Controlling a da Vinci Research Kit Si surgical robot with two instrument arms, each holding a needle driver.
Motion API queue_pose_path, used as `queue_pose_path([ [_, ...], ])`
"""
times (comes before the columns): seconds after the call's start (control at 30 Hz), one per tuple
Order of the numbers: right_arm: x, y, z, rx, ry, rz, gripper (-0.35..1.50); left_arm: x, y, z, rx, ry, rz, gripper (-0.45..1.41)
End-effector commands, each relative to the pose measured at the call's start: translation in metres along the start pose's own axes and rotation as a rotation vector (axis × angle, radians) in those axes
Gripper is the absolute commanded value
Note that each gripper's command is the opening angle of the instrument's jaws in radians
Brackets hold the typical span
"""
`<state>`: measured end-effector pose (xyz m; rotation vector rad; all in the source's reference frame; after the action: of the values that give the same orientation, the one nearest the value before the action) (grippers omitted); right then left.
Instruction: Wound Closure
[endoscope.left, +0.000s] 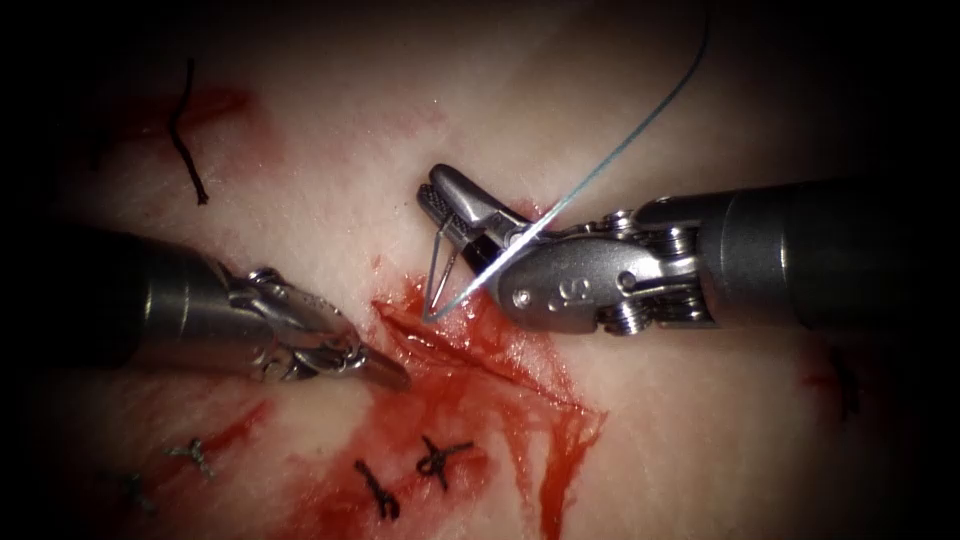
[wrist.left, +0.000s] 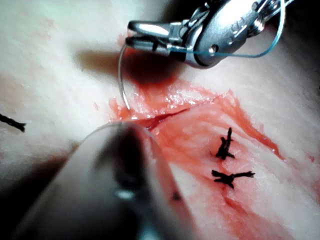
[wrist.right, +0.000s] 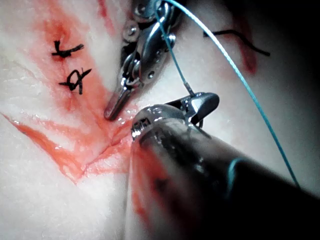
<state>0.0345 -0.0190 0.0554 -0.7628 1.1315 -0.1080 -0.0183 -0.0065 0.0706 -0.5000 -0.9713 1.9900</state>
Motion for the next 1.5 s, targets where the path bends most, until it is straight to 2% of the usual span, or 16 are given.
queue_pose_path([
  [0.03, 0.0005, -0.0006, 0.0008, -0.001, 0.006, -0.006, -0.35, 0.0000, -0.0001, 0.0008, -0.002, -0.001, -0.001, -0.45],
  [0.13, 0.0005, -0.0010, 0.0007, 0.009, 0.006, -0.021, -0.35, 0.0000, 0.0000, 0.0007, -0.001, 0.001, -0.001, -0.45],
  [0.4, 0.0002, -0.0008, 0.0012, 0.092, -0.057, 0.022, -0.35, -0.0001, -0.0001, 0.0009, 0.001, 0.002, 0.000, -0.45],
  [0.47, 0.0003, -0.0008, 0.0015, 0.136, -0.082, 0.131, -0.35, -0.0001, -0.0001, 0.0009, 0.001, 0.002, 0.001, -0.45],
  [0.73, 0.0003, -0.0003, 0.0020, 0.177, -0.133, 0.278, -0.35, -0.0002, -0.0001, 0.0010, 0.001, 0.002, 0.002, -0.45],
  [0.93, 0.0001, 0.0007, 0.0022, 0.168, -0.141, 0.375, -0.35, -0.0004, -0.0002, 0.0009, 0.001, 0.001, 0.004, -0.45],
  [1.07, -0.0004, 0.0015, 0.0024, 0.161, -0.155, 0.494, -0.35, -0.0004, -0.0002, 0.0009, 0.001, 0.000, 0.005, -0.45],
  [1.17, -0.0015, 0.0020, 0.0025, 0.157, -0.171, 0.648, -0.35, -0.0004, -0.0003, 0.0008, 0.002, -0.002, 0.005, -0.45],
  [1.27, -0.0022, 0.0018, 0.0025, 0.156, -0.182, 0.703, -0.35, -0.0002, -0.0002, 0.0007, 0.000, -0.004, -0.001, -0.45],
  [1.33, -0.0028, 0.0016, 0.0024, 0.154, -0.204, 0.811, -0.35, 0.0003, -0.0001, 0.0002, -0.021, 0.014, 0.052, -0.45],
  [1.37, -0.0033, 0.0015, 0.0024, 0.158, -0.228, 0.878, -0.35, 0.0006, 0.0000, -0.0003, -0.031, 0.041, 0.122, -0.43],
  [1.4, -0.0033, 0.0015, 0.0024, 0.158, -0.228, 0.878, -0.35, 0.0006, 0.0000, -0.0003, -0.031, 0.041, 0.122, -0.43],
  [1.43, -0.0035, 0.0014, 0.0024, 0.160, -0.239, 0.905, -0.35, 0.0008, 0.0000, -0.0005, -0.035, 0.051, 0.161, -0.23],
  [1.47, -0.0041, 0.0012, 0.0023, 0.167, -0.250, 0.942, -0.35, 0.0012, 0.0001, -0.0011, -0.054, 0.068, 0.259, 0.04],
  [1.5, -0.0041, 0.0012, 0.0023, 0.167, -0.250, 0.942, -0.35, 0.0012, 0.0001, -0.0011, -0.054, 0.068, 0.259, 0.04],
])
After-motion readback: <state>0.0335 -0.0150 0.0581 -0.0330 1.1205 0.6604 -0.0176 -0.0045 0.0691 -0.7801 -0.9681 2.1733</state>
